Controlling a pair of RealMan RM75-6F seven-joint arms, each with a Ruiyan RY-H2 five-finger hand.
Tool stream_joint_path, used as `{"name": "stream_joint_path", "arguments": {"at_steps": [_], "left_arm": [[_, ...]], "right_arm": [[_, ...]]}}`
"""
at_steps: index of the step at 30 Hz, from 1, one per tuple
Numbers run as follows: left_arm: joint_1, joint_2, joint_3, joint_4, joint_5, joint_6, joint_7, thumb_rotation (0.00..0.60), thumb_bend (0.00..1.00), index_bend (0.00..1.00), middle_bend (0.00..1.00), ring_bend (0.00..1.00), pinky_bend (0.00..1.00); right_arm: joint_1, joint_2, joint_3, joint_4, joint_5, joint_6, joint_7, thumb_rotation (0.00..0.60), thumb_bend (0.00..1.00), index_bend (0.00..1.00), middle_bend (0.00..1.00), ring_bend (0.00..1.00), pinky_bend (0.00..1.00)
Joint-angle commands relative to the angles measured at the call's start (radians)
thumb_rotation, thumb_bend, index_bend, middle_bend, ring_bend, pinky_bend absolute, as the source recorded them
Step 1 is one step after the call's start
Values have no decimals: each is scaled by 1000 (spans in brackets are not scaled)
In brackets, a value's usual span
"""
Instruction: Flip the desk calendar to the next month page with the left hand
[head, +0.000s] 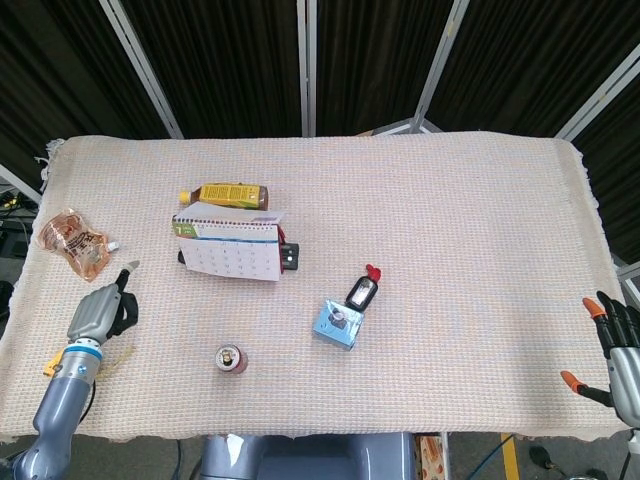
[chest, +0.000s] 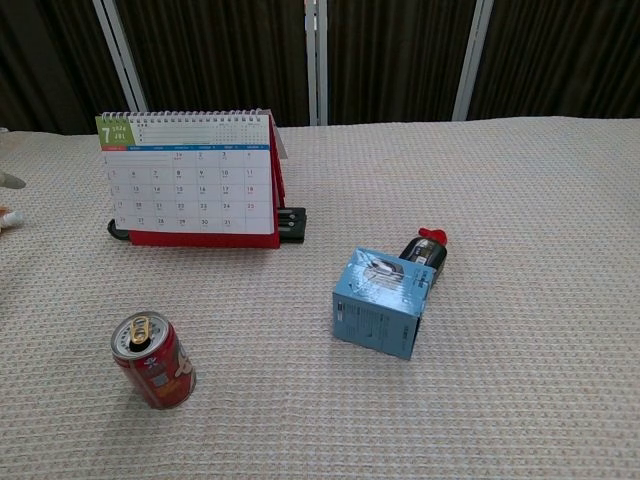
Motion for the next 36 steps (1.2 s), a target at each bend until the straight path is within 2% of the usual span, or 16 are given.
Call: {"name": "stream_joint_path", "arguments": {"at_steps": [1,6,21,29,36], "left_arm": [[-64,-23,-14,30,-112,-62,19,600,1000,0,687,763,676],[-120,-51,-21,72,-217,-125,5,600,1000,0,687,763,676],[-219,-126,-3,125,-283,-113,24,600,1000,0,687,763,676],[-247,-147,17,123,-266,-99,36,600,1000,0,687,763,676],[-249,-144,20,75,-179,-67,18,600,1000,16,687,763,676]], "right_arm": [[1,0,0,1,1,-2,1,600,24,0,0,0,0],[1,0,-1,1,0,-2,2,600,24,0,0,0,0],[2,4,3,4,7,-4,13,600,24,0,0,0,0],[2,2,2,4,6,-6,11,600,25,0,0,0,0],[2,1,1,4,5,-6,7,600,25,0,0,0,0]]}}
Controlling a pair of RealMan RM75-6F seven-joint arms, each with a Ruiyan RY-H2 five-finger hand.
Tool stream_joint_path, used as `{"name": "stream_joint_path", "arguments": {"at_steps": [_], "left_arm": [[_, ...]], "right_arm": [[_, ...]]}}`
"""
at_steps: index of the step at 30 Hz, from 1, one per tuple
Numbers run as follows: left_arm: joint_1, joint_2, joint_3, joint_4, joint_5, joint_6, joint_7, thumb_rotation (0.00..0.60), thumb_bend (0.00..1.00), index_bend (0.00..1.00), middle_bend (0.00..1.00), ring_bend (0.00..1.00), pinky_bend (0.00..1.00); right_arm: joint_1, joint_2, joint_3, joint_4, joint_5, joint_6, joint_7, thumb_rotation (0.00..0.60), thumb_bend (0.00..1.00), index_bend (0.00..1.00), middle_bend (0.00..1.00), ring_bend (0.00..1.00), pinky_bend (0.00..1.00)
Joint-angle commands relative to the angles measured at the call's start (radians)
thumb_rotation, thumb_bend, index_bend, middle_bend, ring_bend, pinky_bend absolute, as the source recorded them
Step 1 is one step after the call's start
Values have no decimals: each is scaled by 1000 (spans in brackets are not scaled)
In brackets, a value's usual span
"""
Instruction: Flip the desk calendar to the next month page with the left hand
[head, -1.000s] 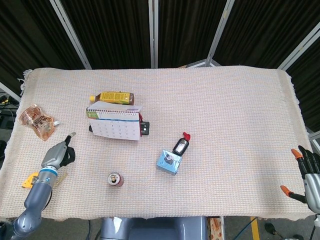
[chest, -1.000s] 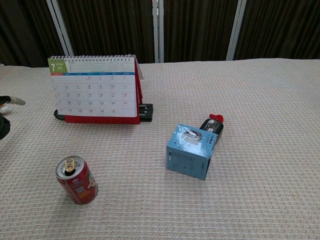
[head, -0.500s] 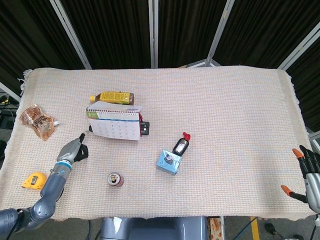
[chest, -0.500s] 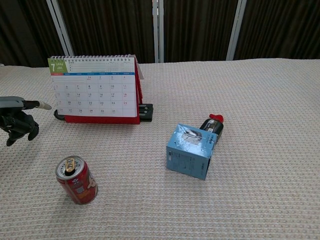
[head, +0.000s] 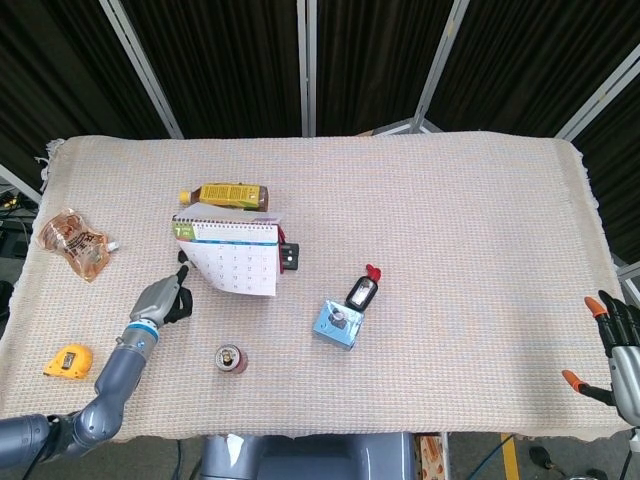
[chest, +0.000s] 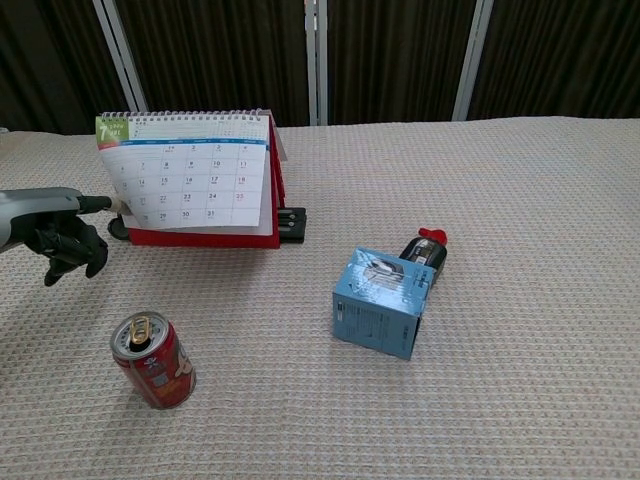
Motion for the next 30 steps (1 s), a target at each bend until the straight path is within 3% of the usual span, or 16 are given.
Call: {"name": "stream_joint_path", "arguments": {"at_steps": [1,9,15,20,23,27,30], "left_arm": [[0,4,2,-26,33,18,-8,600,1000,32,687,763,676],[5,12,0,-82,121,72,-15,600,1000,97,687,763,675],[32,-6,3,-98,341,193,-34,600,1000,180,649,728,624],[47,-24,23,-54,527,335,39,600,1000,271,552,639,569],[57,-42,22,6,657,440,81,600,1000,270,454,549,506],[49,-28,6,38,655,420,104,600,968,155,218,324,349],[33,10,5,34,617,349,126,600,724,28,31,86,138]], "right_arm": [[0,0,0,0,-1,1,0,600,24,0,0,0,0],[0,0,-1,0,-2,1,-1,600,24,0,0,0,0],[-2,1,-2,-3,-5,5,-1,600,24,0,0,0,0],[-3,2,-2,-3,-5,6,0,600,24,0,0,0,0],[-1,1,-3,-1,-4,1,-2,600,24,0,0,0,0],[1,-2,-1,1,2,-4,-4,600,24,0,0,0,0],[1,-4,0,3,5,-6,-6,600,25,0,0,0,0]]}}
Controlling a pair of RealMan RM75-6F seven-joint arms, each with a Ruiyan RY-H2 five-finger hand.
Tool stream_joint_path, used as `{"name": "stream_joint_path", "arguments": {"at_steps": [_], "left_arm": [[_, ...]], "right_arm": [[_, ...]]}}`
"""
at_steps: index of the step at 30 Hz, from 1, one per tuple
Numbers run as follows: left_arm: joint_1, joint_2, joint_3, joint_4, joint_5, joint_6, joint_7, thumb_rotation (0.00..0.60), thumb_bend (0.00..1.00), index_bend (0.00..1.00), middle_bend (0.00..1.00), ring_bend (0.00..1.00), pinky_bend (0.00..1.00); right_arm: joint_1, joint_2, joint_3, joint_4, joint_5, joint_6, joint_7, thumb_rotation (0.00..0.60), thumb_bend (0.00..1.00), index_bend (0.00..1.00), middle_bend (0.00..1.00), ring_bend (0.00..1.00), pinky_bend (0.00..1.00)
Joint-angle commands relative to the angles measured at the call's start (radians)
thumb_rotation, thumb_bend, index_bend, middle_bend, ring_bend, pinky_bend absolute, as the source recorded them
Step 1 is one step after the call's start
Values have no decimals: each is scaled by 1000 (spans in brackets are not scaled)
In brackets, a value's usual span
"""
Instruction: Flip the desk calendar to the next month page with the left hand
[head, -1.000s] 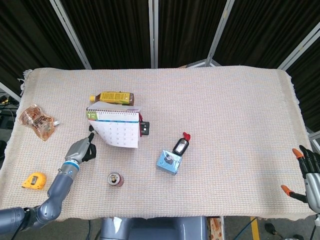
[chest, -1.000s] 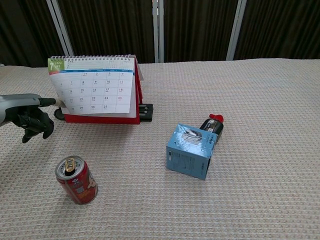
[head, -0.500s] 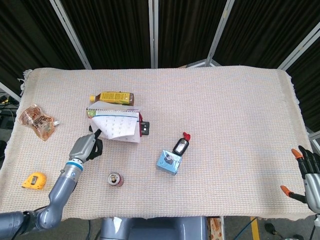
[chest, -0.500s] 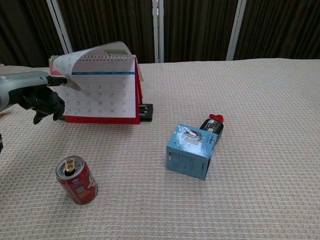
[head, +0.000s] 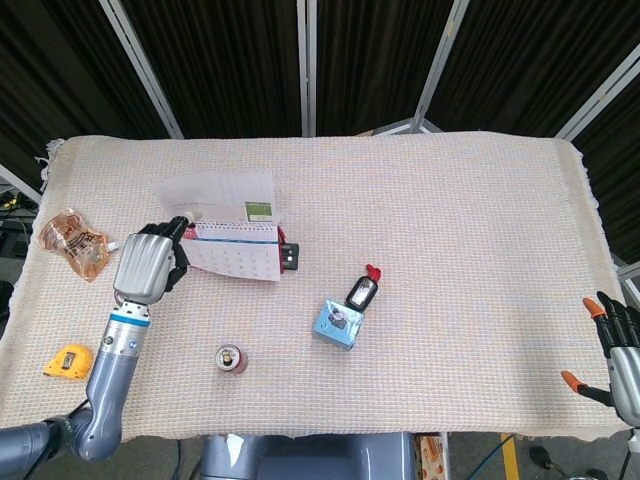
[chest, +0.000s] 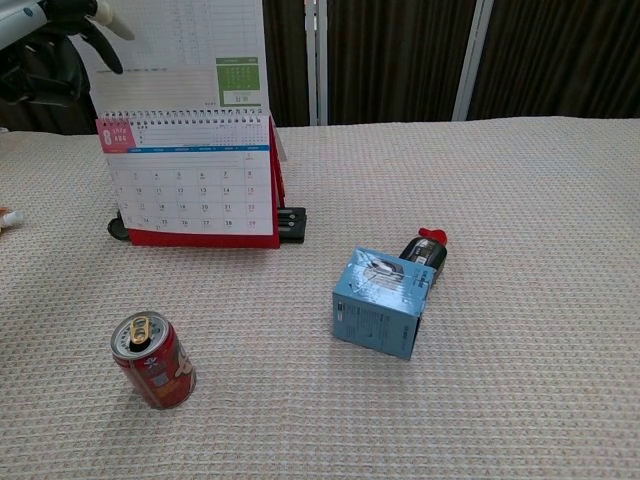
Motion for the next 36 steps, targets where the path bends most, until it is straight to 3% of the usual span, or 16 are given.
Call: {"name": "stream_joint_path", "arguments": {"at_steps": [1,3,6,11,22,25,29,36], "left_arm": [[-23,57,-9,3,-74,-123,48,600,623,4,3,30,67],[-45,91,-14,7,-131,-197,73,600,504,0,0,0,10],[-77,117,-27,26,-220,-271,117,600,361,0,0,0,0],[-108,123,-41,55,-305,-316,148,600,261,0,0,0,0],[-165,129,-33,108,-449,-417,181,600,224,0,0,0,1],[-175,131,-17,112,-479,-440,188,600,223,0,0,1,57],[-181,132,-10,120,-484,-446,175,600,224,0,0,46,129],[-164,129,-19,129,-419,-401,96,600,229,0,0,67,140]], "right_arm": [[1,0,1,0,2,-2,-1,600,25,0,0,0,0],[1,-3,0,4,3,-4,-3,600,24,0,0,0,0],[3,-7,2,8,12,-11,-5,600,25,0,0,0,0],[5,-10,3,13,18,-18,-6,600,24,0,0,0,0],[10,-15,5,20,28,-30,-8,600,24,0,0,0,0],[10,-17,5,22,24,-27,-8,600,25,0,0,0,0],[9,-20,5,24,16,-19,-7,600,25,0,0,0,0],[9,-23,5,27,13,-15,-8,600,24,0,0,0,0]]}}
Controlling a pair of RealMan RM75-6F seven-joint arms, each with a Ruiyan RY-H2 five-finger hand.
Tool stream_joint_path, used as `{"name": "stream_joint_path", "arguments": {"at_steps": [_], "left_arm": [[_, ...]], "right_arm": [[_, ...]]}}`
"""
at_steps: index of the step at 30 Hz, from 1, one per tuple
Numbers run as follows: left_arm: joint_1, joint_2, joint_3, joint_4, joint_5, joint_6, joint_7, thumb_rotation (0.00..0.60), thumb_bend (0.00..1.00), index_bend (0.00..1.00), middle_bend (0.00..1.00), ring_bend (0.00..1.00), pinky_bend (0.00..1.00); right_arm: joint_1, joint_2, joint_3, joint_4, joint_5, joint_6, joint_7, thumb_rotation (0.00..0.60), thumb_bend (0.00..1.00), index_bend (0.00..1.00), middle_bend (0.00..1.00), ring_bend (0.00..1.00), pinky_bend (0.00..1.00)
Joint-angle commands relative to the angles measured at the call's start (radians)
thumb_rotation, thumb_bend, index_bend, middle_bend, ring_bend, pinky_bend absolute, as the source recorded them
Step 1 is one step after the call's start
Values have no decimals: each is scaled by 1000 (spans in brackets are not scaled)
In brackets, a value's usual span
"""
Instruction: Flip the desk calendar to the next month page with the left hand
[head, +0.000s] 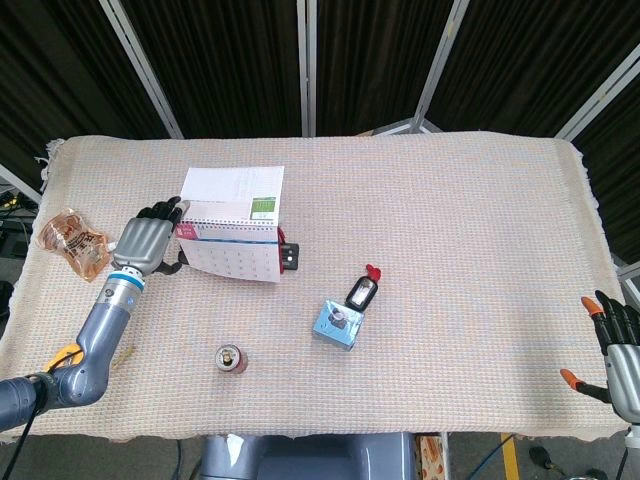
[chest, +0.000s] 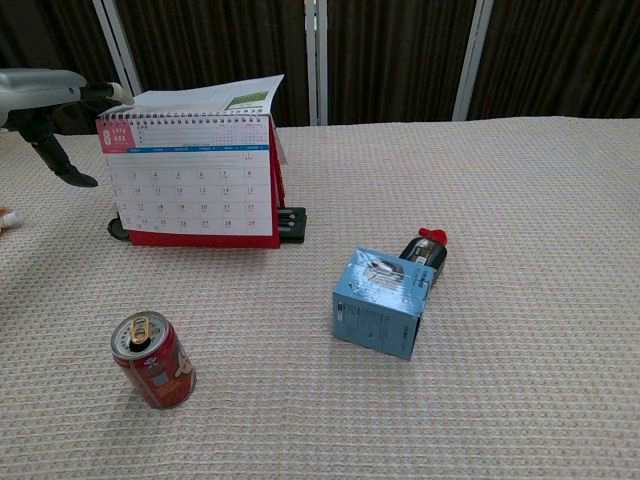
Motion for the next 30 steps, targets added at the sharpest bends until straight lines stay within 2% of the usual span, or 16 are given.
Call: {"name": "stream_joint_path", "arguments": {"at_steps": [1,5,8,13,17,21,24,30], "left_arm": [[14,-5,-8,4,39,29,-46,600,230,0,0,67,137],[20,0,-3,11,60,31,-67,600,230,0,0,45,124],[27,3,-5,6,72,42,-88,600,230,0,0,6,73],[84,26,15,-36,193,129,-154,600,229,0,0,0,4],[180,37,78,-83,353,278,-199,600,230,0,0,0,0],[274,30,144,-96,470,402,-238,600,229,0,0,0,0],[362,22,211,-82,562,510,-244,600,227,0,0,0,0],[517,-2,301,-28,675,672,-275,600,223,0,0,0,0]], "right_arm": [[0,-1,0,0,-1,0,0,600,24,0,0,0,0],[0,-1,-2,-2,-5,2,-3,600,25,0,0,0,0],[-1,0,-2,-3,-5,4,-4,600,24,0,0,0,0],[-2,1,-5,-3,-9,5,-7,600,25,0,0,0,0],[-3,1,-4,-3,-10,10,-6,600,24,0,0,0,0],[-3,-1,-3,-4,-10,11,-11,600,24,0,0,0,0],[-3,-3,-4,-6,-14,13,-19,600,24,0,0,0,0],[1,-11,-5,-4,-15,7,-34,600,25,0,0,0,0]]}}
